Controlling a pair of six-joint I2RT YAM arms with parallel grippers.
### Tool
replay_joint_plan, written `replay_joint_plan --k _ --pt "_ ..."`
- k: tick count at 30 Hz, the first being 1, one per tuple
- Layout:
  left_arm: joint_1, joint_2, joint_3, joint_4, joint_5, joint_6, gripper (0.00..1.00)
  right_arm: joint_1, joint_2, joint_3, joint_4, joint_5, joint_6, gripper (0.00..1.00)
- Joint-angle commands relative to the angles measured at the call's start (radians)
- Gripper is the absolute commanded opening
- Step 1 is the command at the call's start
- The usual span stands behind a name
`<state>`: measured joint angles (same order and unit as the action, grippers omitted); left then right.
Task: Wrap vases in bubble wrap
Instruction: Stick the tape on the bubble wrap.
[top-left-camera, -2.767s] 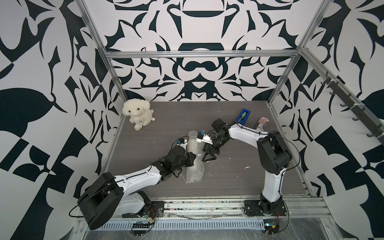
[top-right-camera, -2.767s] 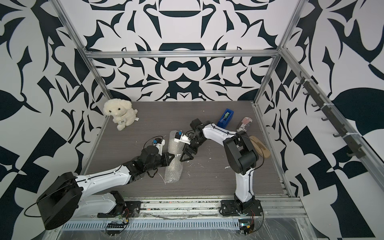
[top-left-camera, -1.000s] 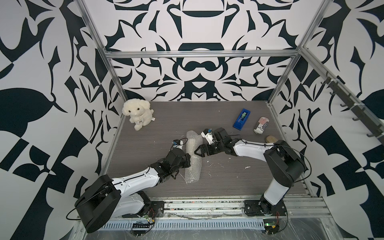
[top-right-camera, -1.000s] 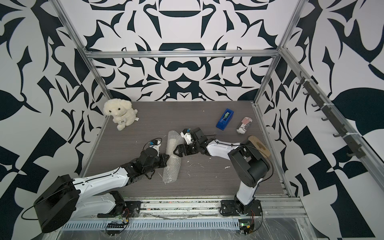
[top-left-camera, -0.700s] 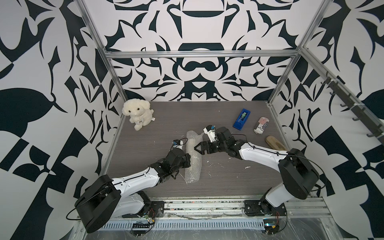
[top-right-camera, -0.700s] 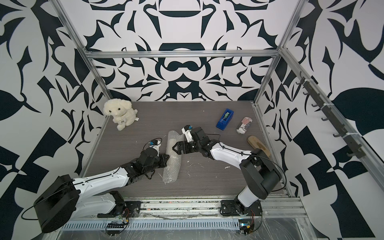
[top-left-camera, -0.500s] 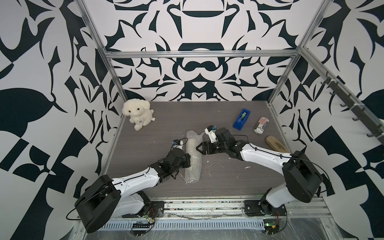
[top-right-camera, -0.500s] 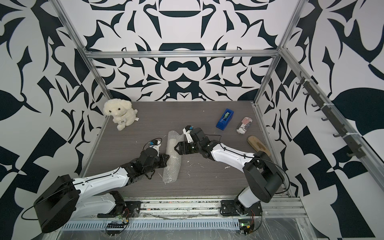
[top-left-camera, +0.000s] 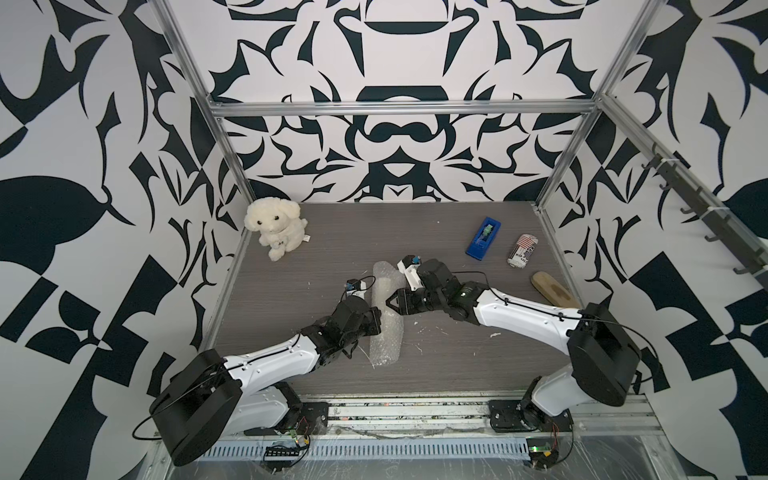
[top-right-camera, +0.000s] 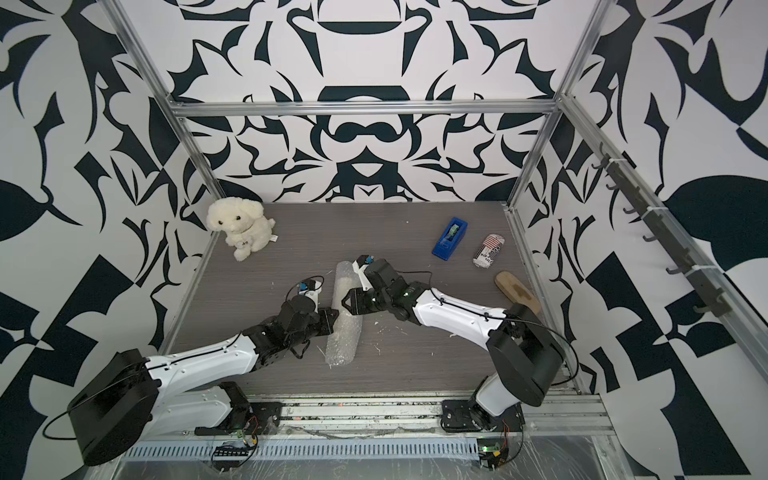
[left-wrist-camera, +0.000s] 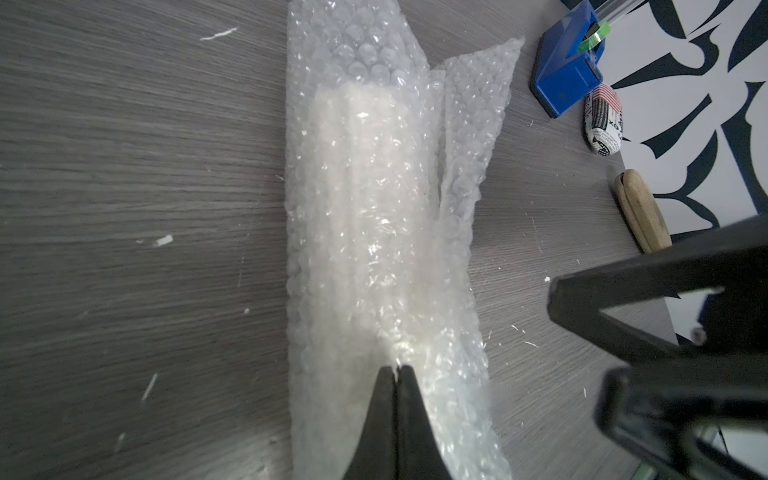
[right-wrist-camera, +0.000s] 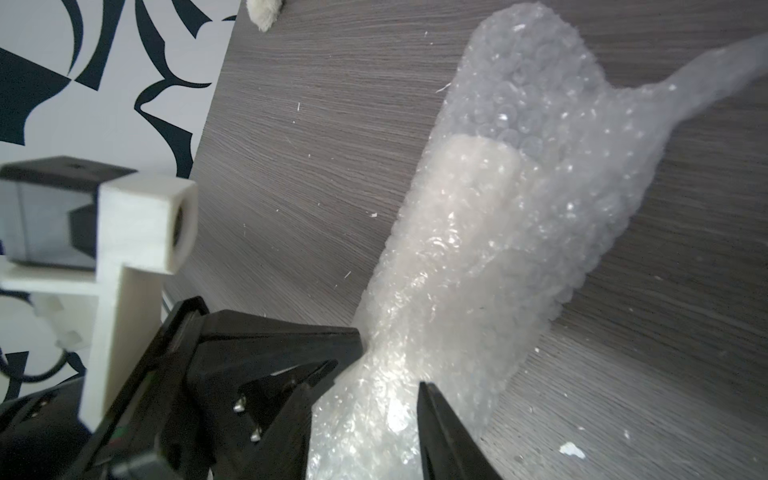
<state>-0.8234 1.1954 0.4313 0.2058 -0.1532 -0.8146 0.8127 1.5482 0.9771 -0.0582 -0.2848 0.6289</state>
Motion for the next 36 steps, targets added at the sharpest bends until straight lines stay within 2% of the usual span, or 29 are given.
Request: replay_joint_plan --k 1,7,10,14,23,36 --pt "-0.002 0.01 -0.01 0.018 0.006 0.002 0.0 0.01 0.021 0.051 -0.005 0.006 -0.003 0.46" --pt "-0.002 0.016 -0.007 0.021 0.01 0.002 0.0 0.025 0.058 0.087 -0.04 0.01 -0.02 0.44" --pt "-0.002 0.02 -0.005 0.021 0.01 0.004 0.0 0.026 0.069 0.093 -0.041 -0.002 -0.022 0.36" --pt "-0.002 0.022 -0.002 0.02 0.012 0.005 0.0 0.03 0.081 0.104 -0.052 -0.01 -0.031 0.32" --pt "-0.002 0.023 -0.005 0.021 0.011 0.005 0.0 0.032 0.093 0.088 -0.056 -0.007 -0.038 0.03" --pt "-0.002 0.02 -0.013 0.024 0.011 0.002 0.0 0.032 0.107 0.043 -0.052 0.037 -0.076 0.0"
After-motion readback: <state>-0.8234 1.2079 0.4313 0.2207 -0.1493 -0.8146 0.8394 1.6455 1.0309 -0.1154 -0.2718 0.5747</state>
